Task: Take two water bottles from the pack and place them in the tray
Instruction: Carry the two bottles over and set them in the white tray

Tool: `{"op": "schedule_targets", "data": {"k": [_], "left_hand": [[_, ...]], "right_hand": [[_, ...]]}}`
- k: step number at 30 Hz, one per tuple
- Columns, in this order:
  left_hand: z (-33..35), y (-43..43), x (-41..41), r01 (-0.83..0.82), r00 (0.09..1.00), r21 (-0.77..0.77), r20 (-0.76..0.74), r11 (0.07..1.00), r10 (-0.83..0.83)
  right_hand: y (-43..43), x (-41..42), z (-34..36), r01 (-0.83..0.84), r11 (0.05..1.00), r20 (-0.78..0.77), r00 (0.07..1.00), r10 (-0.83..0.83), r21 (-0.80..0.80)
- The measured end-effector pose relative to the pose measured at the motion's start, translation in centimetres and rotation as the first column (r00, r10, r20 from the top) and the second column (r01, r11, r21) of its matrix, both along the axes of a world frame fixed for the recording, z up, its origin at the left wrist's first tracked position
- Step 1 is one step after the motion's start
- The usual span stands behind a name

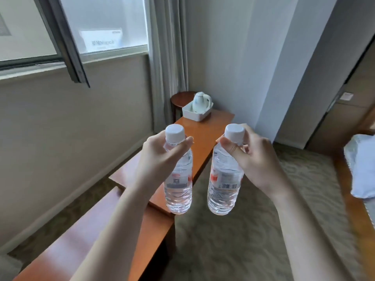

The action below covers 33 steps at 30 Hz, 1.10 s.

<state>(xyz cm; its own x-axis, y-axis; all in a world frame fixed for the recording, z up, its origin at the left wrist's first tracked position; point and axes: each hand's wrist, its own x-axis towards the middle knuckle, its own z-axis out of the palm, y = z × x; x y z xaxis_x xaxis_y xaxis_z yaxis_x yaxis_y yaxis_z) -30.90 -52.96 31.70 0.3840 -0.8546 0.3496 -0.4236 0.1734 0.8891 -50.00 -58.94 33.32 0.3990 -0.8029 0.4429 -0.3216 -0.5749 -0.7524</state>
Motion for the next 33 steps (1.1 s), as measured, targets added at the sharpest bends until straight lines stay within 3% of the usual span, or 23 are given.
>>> {"op": "schedule_targets", "data": {"k": [8, 15, 24, 33], "left_hand": [[-0.2, -12.5, -7.5, 0.218, 0.975, 0.017, 0.035, 0.976, -0.218], [-2.1, -26.2, -9.7, 0.332, 0.941, -0.002, 0.075, 0.943, -0.331], [-1.3, -44.8, -9.5, 0.401, 0.914, -0.023, 0.074, 0.916, -0.398], [-2.7, -60.3, -9.2, 0.382, 0.924, 0.007, 0.024, 0.924, -0.382]], "right_hand": [[-7.8, -8.6, 0.1, 0.228, 0.973, 0.059, 0.971, -0.230, 0.034], [-18.4, -11.2, -0.8, 0.387, 0.922, 0.030, 0.921, -0.387, 0.024], [-35.1, -10.9, 0.6, 0.462, 0.887, 0.073, 0.885, -0.460, -0.008], [-52.1, -11.5, -0.8, 0.406, 0.913, 0.037, 0.913, -0.407, 0.029]]}}
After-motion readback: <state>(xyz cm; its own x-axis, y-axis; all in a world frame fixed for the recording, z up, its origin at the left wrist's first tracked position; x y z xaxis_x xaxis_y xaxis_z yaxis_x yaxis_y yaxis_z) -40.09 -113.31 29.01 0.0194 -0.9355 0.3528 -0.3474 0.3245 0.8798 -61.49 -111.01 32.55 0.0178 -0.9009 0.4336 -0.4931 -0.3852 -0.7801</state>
